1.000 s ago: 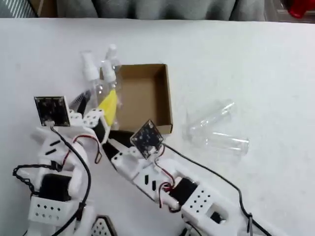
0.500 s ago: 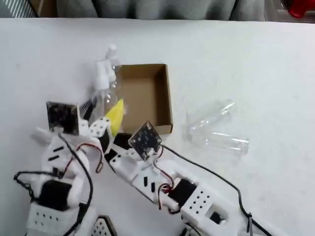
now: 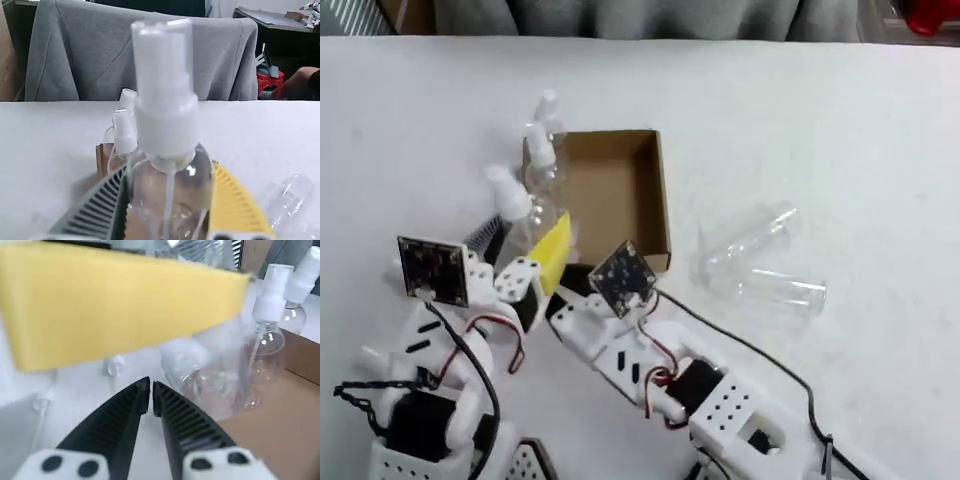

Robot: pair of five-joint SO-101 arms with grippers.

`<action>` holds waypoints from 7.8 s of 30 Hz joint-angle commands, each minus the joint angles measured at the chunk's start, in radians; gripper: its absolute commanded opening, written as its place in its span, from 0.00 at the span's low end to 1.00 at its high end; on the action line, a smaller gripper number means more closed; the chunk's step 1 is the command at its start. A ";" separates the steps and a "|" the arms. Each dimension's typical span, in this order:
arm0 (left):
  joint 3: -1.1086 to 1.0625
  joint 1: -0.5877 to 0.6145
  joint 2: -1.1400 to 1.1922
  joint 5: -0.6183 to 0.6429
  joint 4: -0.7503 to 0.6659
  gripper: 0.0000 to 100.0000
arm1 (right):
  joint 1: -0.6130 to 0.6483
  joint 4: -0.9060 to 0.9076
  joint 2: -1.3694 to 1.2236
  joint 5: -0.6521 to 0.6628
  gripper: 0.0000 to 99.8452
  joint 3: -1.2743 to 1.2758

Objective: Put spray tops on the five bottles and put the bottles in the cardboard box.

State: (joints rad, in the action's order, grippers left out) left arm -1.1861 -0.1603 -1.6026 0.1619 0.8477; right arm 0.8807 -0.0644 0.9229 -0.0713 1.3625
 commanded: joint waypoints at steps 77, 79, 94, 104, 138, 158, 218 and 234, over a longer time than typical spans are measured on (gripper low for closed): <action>-0.032 0.133 0.834 -0.107 -0.697 0.02 | -0.019 0.418 0.005 0.161 0.02 -0.126; -0.048 0.128 0.846 -0.107 -0.707 0.02 | -0.019 0.418 0.005 0.161 0.02 -0.126; -0.124 0.124 0.868 -0.107 -0.792 0.02 | -0.019 0.418 0.005 0.161 0.02 -0.126; -0.126 0.124 0.868 -0.107 -0.773 0.02 | -0.019 0.418 0.005 0.161 0.02 -0.124; -0.176 0.117 0.868 -0.109 -0.781 0.20 | -0.018 0.418 -0.001 0.161 0.02 -0.124; -0.193 0.122 0.868 -0.109 -0.773 0.37 | -0.018 0.418 0.001 0.161 0.02 -0.124; -0.173 0.572 -0.196 -0.235 0.293 0.36 | -0.101 0.576 0.005 0.480 0.02 -0.207; -0.443 0.684 -0.226 -0.235 0.241 0.36 | -0.676 1.017 0.203 0.755 0.02 -0.325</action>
State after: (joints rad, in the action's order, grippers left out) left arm -1.6187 0.5132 -1.8174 -0.0591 1.1408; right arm 0.2915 0.8684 1.0810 0.6268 1.1339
